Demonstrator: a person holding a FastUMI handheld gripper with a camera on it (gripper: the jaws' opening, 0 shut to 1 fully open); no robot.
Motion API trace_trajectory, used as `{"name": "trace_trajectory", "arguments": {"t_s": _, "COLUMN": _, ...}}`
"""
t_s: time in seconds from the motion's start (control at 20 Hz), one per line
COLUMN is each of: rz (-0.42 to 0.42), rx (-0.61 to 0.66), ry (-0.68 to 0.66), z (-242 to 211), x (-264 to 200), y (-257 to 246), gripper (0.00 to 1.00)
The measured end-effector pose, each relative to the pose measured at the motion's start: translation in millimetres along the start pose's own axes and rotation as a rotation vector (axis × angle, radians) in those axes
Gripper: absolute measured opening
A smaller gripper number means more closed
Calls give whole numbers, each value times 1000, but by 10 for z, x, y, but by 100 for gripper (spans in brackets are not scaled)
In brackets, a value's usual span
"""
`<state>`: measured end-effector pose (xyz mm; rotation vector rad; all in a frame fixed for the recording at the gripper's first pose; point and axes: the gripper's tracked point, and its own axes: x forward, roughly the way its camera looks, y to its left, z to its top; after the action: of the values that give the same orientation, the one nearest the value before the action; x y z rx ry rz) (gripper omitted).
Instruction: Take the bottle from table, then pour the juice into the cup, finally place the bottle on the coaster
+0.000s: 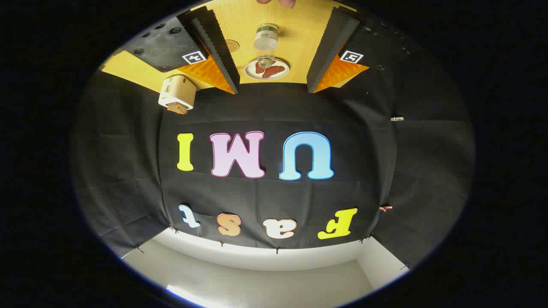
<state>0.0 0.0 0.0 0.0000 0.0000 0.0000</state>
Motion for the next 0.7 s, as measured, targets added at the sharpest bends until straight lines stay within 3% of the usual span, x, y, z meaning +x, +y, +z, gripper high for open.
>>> {"name": "trace_trajectory", "arguments": {"t_s": 0.7, "rz": -10, "rx": 2, "ry": 7, "z": -130, "x": 19, "y": -23, "gripper": 96}}
